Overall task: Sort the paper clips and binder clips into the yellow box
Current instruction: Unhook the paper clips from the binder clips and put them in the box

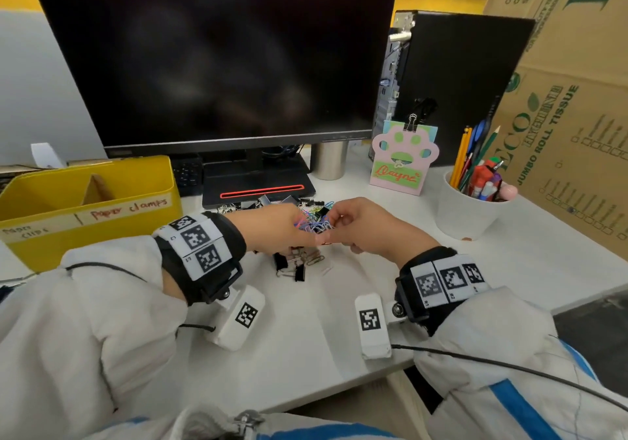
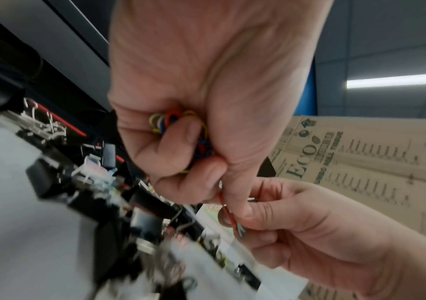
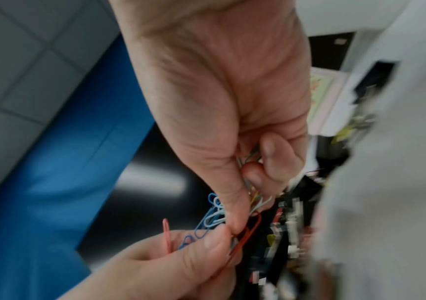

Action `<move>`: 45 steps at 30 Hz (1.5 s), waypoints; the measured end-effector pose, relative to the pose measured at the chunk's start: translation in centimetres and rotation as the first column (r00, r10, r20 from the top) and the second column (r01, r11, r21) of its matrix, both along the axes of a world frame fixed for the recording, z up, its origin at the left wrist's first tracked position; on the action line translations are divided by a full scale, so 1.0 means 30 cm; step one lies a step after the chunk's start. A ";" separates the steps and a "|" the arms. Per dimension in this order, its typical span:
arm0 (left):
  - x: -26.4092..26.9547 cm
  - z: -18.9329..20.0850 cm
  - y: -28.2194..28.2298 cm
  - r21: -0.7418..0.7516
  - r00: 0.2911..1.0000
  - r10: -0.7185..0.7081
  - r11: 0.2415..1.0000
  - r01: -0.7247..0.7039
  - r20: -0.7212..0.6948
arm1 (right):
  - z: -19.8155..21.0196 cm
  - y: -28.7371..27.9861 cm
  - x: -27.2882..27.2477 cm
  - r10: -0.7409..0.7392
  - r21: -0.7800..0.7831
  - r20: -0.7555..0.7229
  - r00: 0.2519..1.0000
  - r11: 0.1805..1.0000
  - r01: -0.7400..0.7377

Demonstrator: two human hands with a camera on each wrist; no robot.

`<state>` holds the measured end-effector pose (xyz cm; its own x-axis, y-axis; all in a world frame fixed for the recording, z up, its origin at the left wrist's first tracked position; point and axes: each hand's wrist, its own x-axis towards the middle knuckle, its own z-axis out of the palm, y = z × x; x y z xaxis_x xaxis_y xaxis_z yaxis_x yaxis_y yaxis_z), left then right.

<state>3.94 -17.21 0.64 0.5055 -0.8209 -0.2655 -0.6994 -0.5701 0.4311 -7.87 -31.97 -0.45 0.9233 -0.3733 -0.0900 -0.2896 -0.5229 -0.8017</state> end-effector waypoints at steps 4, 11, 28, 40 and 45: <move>0.063 0.117 0.092 -0.083 0.995 0.075 0.993 -0.080 -0.059 | 0.111 0.076 0.071 0.025 -0.042 0.069 0.997 0.999 -0.022; 0.216 0.274 0.333 -0.232 0.964 0.254 0.936 -0.266 -0.081 | 0.239 0.274 0.323 0.115 0.038 0.235 0.965 0.991 -0.127; 0.604 0.215 0.965 -0.188 0.787 0.602 0.764 -0.617 -0.134 | 0.232 0.878 0.858 0.354 0.094 0.002 0.935 0.931 -0.352; 0.628 0.162 0.920 -0.405 0.632 0.725 0.509 -0.760 -0.274 | 0.199 0.955 0.891 0.119 0.486 0.030 0.992 0.866 -0.119; 0.602 0.173 0.882 -0.373 0.431 0.437 0.217 -0.902 -0.789 | 0.189 0.963 0.878 0.099 0.603 0.036 0.994 0.791 -0.101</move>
